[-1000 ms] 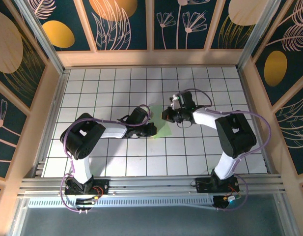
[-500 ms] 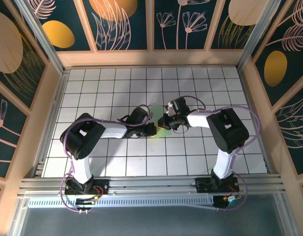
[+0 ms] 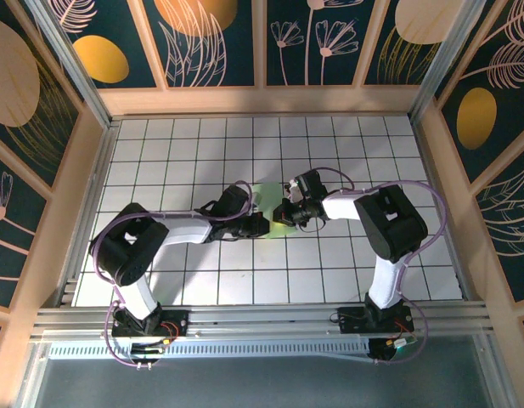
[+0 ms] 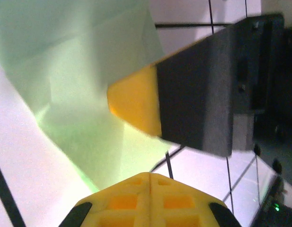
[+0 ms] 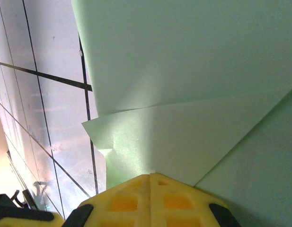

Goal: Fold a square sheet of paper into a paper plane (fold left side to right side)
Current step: Fold the triangle a second time at the center of the table.

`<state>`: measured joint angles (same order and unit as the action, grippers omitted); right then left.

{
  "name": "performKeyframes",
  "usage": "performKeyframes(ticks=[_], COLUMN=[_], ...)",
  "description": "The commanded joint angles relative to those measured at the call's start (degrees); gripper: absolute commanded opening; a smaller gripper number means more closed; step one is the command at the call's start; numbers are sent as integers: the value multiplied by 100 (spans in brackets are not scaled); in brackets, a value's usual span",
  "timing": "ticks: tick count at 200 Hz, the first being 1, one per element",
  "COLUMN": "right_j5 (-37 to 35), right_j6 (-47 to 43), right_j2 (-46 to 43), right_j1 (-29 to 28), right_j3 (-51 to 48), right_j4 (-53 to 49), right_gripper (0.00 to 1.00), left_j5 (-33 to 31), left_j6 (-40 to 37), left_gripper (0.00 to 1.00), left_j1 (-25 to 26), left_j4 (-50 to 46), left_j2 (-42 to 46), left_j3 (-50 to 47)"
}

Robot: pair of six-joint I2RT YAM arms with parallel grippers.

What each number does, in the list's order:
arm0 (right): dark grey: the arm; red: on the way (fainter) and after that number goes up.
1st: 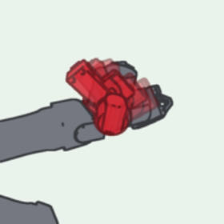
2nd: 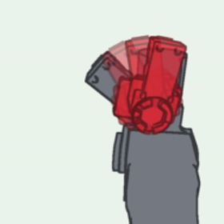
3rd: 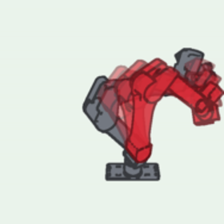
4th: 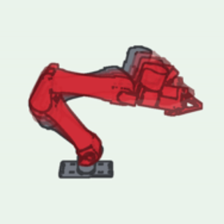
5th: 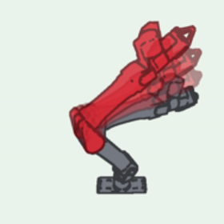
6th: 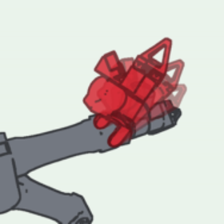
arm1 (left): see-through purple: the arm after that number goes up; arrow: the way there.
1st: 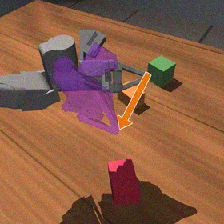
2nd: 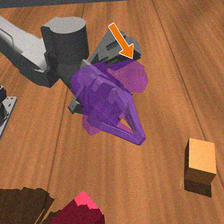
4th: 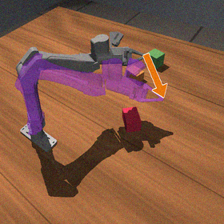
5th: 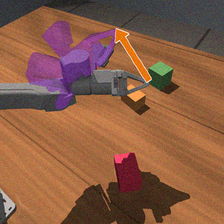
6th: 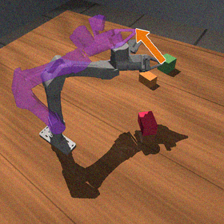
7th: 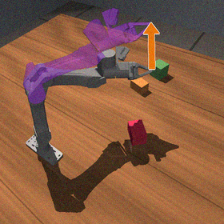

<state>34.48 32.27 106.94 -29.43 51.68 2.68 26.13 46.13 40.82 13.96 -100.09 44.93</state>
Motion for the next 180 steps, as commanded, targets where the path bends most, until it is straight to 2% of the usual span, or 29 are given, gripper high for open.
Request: performKeyframes(ticks=[1, 180], right_j5=[-240, -389], right_j6=[-107, -210], right_j2=[141, 142], right_j1=[-45, -89], right_j3=[-123, -99], right_j4=[-342, -511], right_gripper=[0, 0], left_j5=[512, 179], left_j6=[344, 226], left_gripper=[0, 0], left_j1=[8, 38], left_j4=[240, 104], left_j2=[70, -455], left_j3=[-205, 175])
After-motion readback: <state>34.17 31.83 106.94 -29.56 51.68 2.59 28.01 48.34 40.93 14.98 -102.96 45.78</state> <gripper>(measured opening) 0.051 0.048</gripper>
